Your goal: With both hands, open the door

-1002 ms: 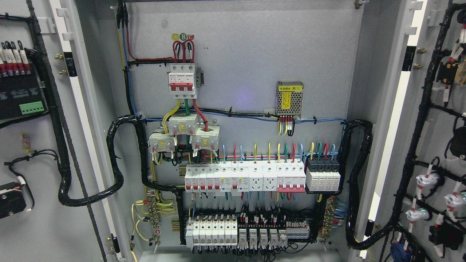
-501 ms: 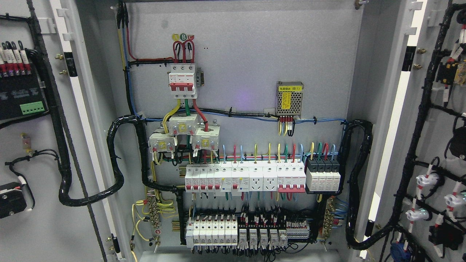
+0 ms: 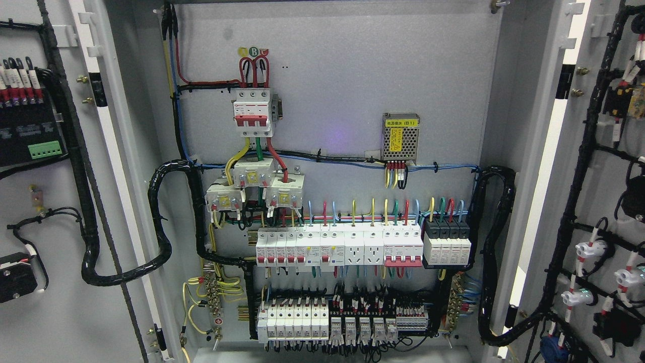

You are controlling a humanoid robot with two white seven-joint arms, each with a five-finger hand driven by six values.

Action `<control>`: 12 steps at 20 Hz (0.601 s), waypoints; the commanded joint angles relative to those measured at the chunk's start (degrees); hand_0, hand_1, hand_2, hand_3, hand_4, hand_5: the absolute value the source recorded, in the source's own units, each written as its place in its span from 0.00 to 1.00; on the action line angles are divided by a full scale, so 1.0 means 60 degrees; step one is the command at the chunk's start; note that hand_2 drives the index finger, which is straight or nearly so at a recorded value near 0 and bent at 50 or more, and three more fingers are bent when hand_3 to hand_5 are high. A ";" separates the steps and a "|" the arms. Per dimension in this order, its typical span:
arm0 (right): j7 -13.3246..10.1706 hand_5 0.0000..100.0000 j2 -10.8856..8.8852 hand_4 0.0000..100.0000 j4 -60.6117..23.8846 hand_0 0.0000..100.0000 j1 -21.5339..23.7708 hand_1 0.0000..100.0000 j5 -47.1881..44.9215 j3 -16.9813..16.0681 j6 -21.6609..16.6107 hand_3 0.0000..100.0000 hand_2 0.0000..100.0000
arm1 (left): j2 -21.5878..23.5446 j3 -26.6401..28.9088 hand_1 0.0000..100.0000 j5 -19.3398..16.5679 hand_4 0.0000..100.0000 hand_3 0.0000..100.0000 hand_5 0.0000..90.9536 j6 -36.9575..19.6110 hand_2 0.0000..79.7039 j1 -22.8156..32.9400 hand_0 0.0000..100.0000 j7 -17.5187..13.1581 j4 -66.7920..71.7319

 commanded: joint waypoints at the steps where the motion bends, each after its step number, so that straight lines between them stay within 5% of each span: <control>1: 0.0008 0.00 0.0668 0.00 0.3001 0.11 0.0575 0.00 0.0001 0.0265 -0.4738 0.00 0.00 | -0.0322 -0.0580 0.00 -0.0062 0.03 0.00 0.00 -0.0014 0.00 0.0005 0.00 -0.0021 0.3417; 8: 0.0038 0.00 0.1210 0.00 0.4905 0.11 0.0620 0.00 0.0060 0.0279 -0.4578 0.00 0.00 | -0.0571 -0.0580 0.00 -0.0106 0.03 0.00 0.00 0.0059 0.00 -0.0755 0.00 -0.0021 0.6126; 12: 0.0038 0.00 0.1708 0.00 0.6354 0.11 0.0225 0.00 0.0060 0.0207 -0.3964 0.00 0.00 | -0.0761 -0.0580 0.00 -0.0135 0.03 0.00 0.00 0.0424 0.00 -0.1706 0.00 -0.0021 0.7971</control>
